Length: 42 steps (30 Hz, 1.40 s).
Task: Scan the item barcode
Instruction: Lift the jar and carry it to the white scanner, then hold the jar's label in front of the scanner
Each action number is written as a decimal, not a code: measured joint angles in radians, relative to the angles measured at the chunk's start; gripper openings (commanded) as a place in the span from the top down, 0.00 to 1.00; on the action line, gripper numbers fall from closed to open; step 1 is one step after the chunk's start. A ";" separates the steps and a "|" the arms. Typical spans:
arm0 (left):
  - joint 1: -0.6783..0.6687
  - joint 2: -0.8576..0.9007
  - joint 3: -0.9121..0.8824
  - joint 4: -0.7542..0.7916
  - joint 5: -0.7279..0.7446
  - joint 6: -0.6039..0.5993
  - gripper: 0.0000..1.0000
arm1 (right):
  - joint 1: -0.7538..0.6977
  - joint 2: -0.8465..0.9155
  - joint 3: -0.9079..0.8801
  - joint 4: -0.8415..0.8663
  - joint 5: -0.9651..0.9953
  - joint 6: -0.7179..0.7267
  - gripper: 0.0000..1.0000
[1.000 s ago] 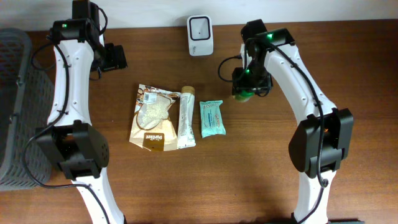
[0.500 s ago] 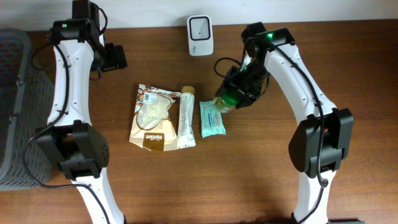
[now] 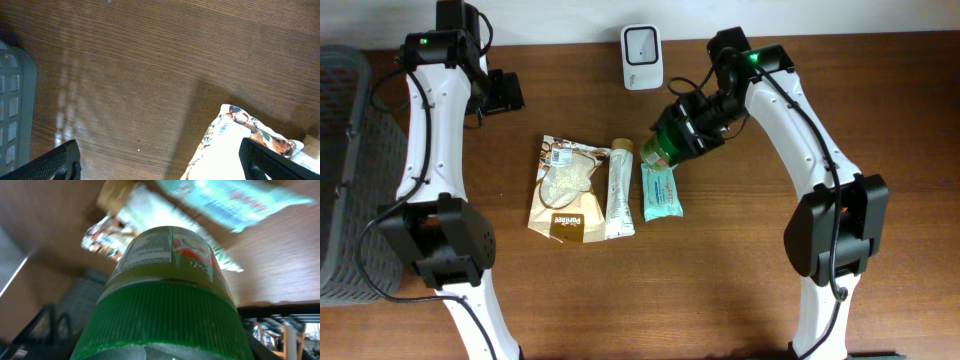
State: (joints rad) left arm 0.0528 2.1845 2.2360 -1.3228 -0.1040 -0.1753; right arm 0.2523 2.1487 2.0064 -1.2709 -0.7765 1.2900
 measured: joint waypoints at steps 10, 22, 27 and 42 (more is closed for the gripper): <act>0.000 0.000 0.000 0.000 0.000 0.000 0.01 | 0.001 0.000 0.000 0.209 -0.285 0.040 0.83; 0.000 0.000 0.000 0.000 0.000 0.000 0.01 | 0.001 0.000 0.000 0.214 -0.296 0.144 0.81; 0.000 0.000 0.000 0.000 0.000 0.000 0.01 | -0.001 0.000 0.000 0.325 -0.279 0.321 0.81; 0.000 0.000 0.000 0.000 0.000 0.000 0.01 | -0.029 0.000 0.000 0.418 -0.275 0.512 0.85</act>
State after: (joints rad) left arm 0.0528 2.1845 2.2360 -1.3228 -0.1036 -0.1753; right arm 0.2230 2.1487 2.0068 -0.8532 -1.0515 1.8023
